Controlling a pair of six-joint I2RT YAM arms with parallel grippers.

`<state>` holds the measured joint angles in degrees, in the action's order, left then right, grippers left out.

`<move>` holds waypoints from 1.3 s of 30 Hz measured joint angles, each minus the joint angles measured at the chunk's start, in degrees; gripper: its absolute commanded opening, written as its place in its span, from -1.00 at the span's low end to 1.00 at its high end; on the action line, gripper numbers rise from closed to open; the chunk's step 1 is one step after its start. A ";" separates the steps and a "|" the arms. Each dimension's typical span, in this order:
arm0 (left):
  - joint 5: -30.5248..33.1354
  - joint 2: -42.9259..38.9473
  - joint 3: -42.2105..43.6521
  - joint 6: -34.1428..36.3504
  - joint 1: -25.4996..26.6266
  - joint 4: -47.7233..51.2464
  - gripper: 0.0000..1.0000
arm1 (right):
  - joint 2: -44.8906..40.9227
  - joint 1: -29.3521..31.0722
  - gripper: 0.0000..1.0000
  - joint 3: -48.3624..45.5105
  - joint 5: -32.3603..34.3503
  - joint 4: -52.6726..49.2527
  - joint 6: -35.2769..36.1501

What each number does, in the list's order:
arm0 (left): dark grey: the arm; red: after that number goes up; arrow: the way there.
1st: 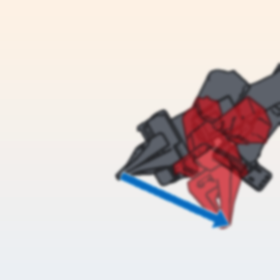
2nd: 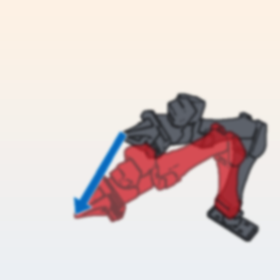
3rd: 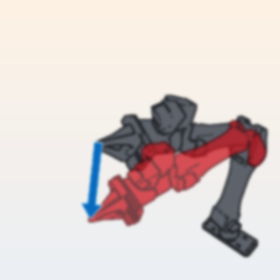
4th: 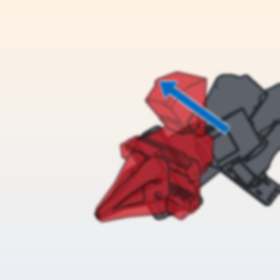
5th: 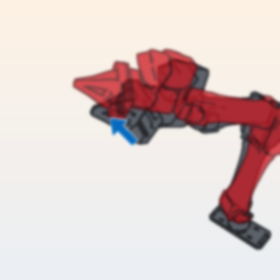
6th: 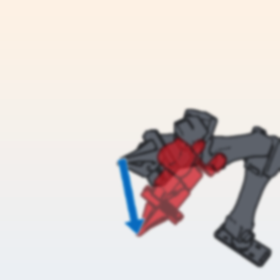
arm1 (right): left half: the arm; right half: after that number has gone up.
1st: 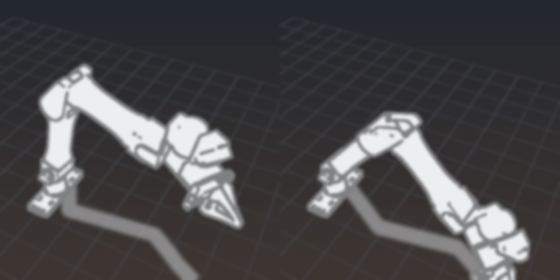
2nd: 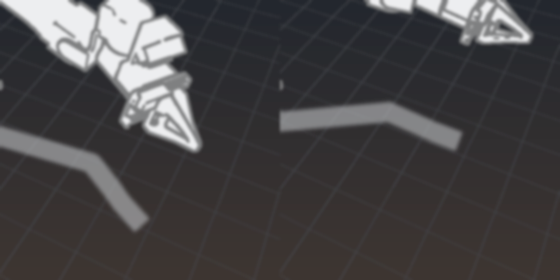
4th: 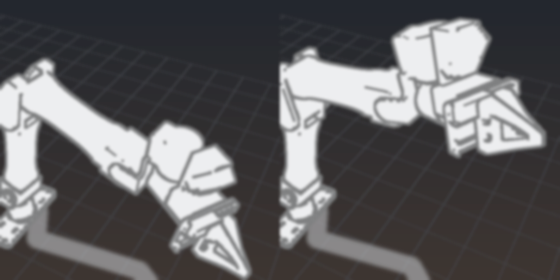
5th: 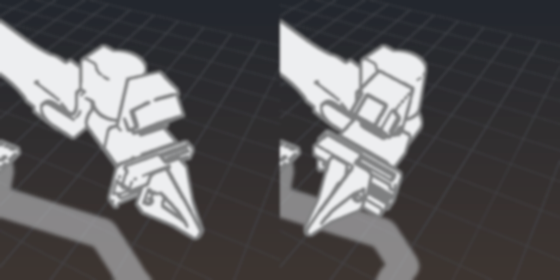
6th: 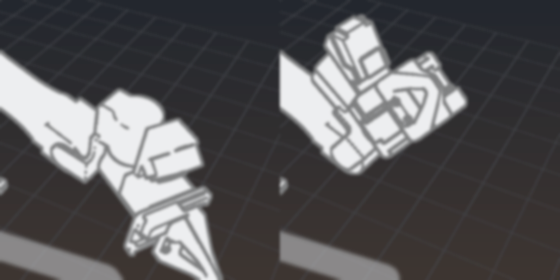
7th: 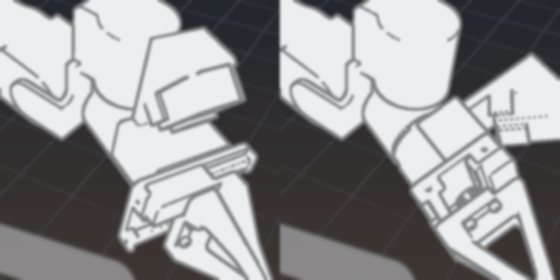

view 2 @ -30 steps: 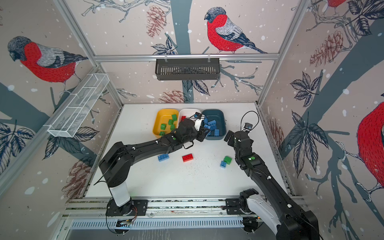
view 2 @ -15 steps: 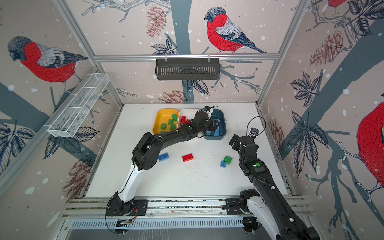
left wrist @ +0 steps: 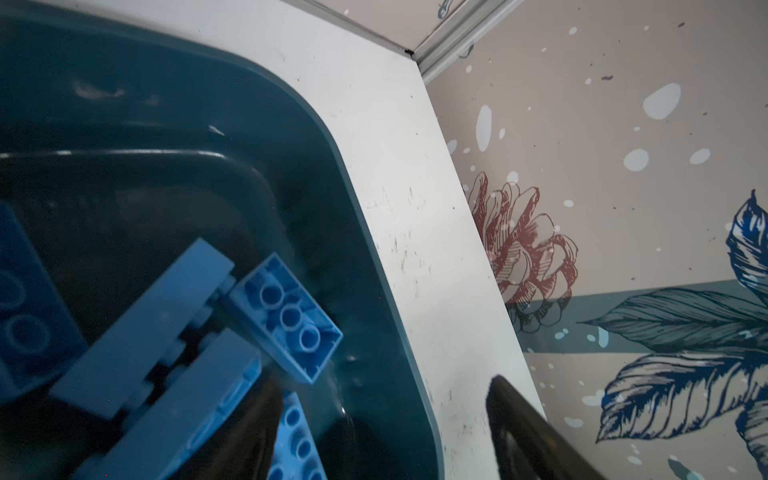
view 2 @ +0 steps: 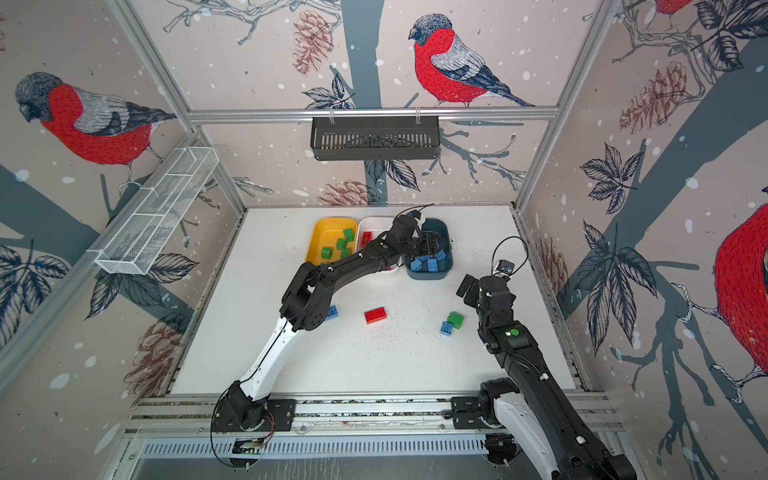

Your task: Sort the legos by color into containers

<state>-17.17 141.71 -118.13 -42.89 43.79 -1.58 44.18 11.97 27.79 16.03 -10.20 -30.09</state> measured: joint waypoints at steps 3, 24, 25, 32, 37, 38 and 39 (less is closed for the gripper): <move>-0.61 -4.92 5.95 0.52 0.07 -1.44 0.94 | 1.46 -0.04 0.99 -0.48 -2.25 0.28 -1.46; 12.04 -41.13 51.69 3.06 0.04 -16.81 0.94 | 12.26 1.86 0.99 -3.50 -14.49 -8.28 -11.96; 13.31 -42.80 53.48 3.39 -0.02 -17.09 0.94 | 12.48 2.27 0.94 -3.76 -14.49 -8.37 -11.98; 20.20 -50.64 62.99 3.96 -1.05 -17.33 0.94 | 17.16 3.96 0.49 -3.23 -16.15 -9.49 -11.65; 22.75 -53.18 67.58 3.72 -2.14 -16.96 0.94 | 20.87 5.46 0.37 -1.20 -15.21 -10.38 -10.40; 23.30 -53.46 68.13 3.50 -2.16 -16.96 0.94 | 21.44 5.64 0.37 -0.90 -14.91 -10.49 -10.43; 23.37 -53.64 68.63 2.82 -2.23 -16.92 0.94 | 22.10 5.86 0.37 -0.44 -14.58 -10.71 -10.43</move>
<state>6.20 88.07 -49.50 -40.07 41.56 -18.50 66.28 17.82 27.35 1.45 -20.91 -40.51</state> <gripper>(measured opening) 0.971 0.682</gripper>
